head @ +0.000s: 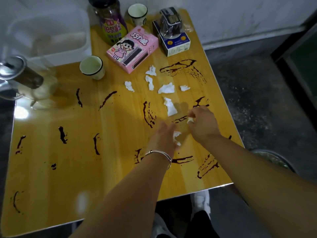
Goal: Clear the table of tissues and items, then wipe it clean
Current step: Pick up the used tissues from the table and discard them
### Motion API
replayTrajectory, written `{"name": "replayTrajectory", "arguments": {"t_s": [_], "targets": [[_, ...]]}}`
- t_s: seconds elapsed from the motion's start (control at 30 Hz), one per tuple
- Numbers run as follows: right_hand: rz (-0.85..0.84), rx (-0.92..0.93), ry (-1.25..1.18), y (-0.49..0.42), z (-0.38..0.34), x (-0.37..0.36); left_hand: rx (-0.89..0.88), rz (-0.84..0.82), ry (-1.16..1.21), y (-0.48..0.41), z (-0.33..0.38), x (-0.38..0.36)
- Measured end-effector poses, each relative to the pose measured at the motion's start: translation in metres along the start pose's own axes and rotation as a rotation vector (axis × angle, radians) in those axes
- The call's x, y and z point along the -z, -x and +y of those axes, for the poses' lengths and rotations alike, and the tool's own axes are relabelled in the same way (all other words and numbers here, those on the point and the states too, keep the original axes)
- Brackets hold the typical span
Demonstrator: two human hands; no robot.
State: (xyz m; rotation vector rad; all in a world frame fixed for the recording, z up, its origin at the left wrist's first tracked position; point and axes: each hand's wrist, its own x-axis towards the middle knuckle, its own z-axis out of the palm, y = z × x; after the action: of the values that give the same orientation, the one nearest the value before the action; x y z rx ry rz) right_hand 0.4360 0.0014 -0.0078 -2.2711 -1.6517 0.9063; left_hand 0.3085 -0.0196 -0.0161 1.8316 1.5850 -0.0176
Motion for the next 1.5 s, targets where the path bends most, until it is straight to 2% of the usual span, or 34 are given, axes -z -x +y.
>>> {"name": "replayTrajectory", "arguments": {"t_s": [0.17, 0.27, 0.43, 0.53, 0.63, 0.73, 0.97, 1.13, 1.27, 1.43, 1.5], "targets": [[-0.094, 0.201, -0.017, -0.028, -0.015, -0.001, 0.025, -0.012, -0.037, -0.014, -0.001, 0.001], [-0.127, 0.261, -0.01, -0.046, -0.027, -0.003, 0.106, 0.124, 0.082, -0.03, -0.008, 0.015], [-0.132, 0.269, 0.04, -0.077, -0.035, 0.003, 0.34, 0.418, 0.295, -0.069, -0.021, 0.053], [-0.167, 0.261, 0.029, -0.095, -0.036, 0.011, 0.425, 0.502, 0.343, -0.091, -0.024, 0.069], [-0.276, 0.288, 0.016, -0.104, -0.04, 0.011, 0.537, 0.557, 0.366, -0.109, -0.028, 0.08], [-0.379, 0.361, 0.177, -0.107, -0.041, 0.008, 0.594, 0.579, 0.364, -0.123, -0.032, 0.085], [-0.284, 0.517, 0.355, -0.125, -0.045, 0.014, 0.566, 0.464, 0.294, -0.15, -0.027, 0.089], [-0.081, 0.595, 0.494, -0.127, -0.043, 0.016, 0.385, 0.41, 0.165, -0.162, -0.01, 0.089], [-0.154, 0.447, 0.41, -0.131, -0.037, 0.014, 0.281, 0.298, -0.032, -0.169, -0.003, 0.091], [-0.22, 0.499, 0.158, -0.13, -0.039, 0.012, 0.236, 0.259, -0.121, -0.173, -0.002, 0.087], [-0.238, 0.485, 0.184, -0.134, -0.039, 0.013, 0.23, 0.279, -0.117, -0.174, -0.003, 0.084]]}}
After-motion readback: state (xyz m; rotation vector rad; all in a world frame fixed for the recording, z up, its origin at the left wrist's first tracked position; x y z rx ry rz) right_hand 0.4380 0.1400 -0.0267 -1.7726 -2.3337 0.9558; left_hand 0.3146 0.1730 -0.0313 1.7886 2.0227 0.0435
